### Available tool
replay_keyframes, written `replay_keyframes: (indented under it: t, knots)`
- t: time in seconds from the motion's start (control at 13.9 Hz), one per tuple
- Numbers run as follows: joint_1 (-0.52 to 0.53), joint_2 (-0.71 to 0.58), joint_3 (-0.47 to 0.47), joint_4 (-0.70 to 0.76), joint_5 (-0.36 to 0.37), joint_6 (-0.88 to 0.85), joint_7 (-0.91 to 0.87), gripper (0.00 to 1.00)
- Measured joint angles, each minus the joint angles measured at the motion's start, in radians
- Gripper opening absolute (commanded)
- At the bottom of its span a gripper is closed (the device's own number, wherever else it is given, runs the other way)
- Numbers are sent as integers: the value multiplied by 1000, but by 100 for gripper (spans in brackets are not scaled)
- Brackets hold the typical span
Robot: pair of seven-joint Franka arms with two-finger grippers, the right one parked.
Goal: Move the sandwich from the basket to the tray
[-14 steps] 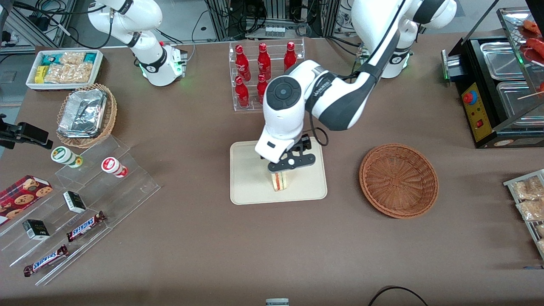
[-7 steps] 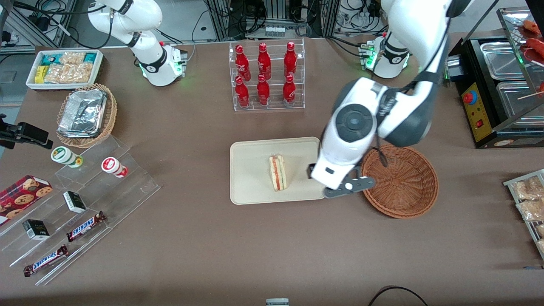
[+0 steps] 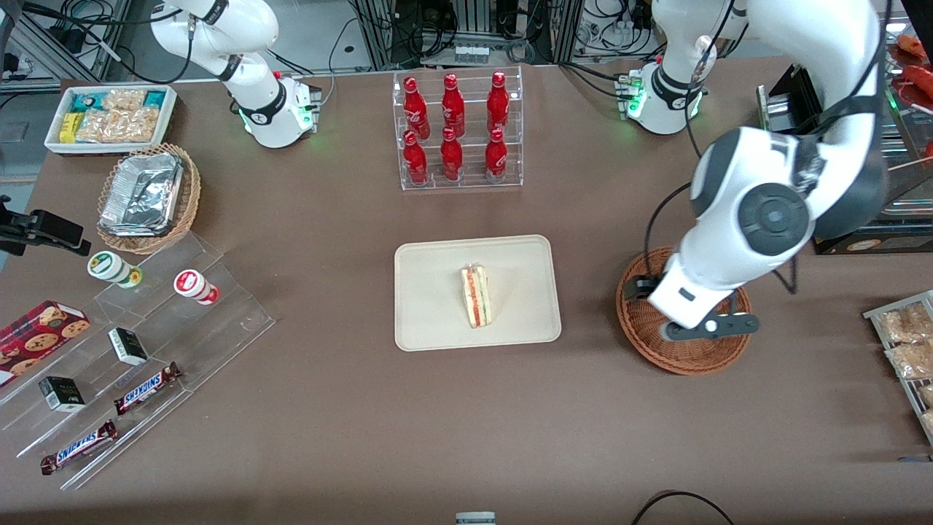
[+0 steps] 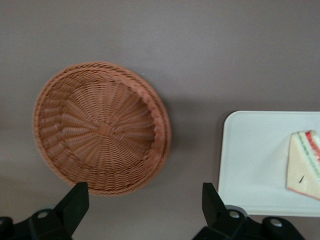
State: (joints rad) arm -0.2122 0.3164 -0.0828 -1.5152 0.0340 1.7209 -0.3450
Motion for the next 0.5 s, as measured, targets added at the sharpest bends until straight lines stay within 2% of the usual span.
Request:
replay_keyframes:
  t: [0.5]
  knots:
    - [149,-181,0,-89,-5,-103,314,100]
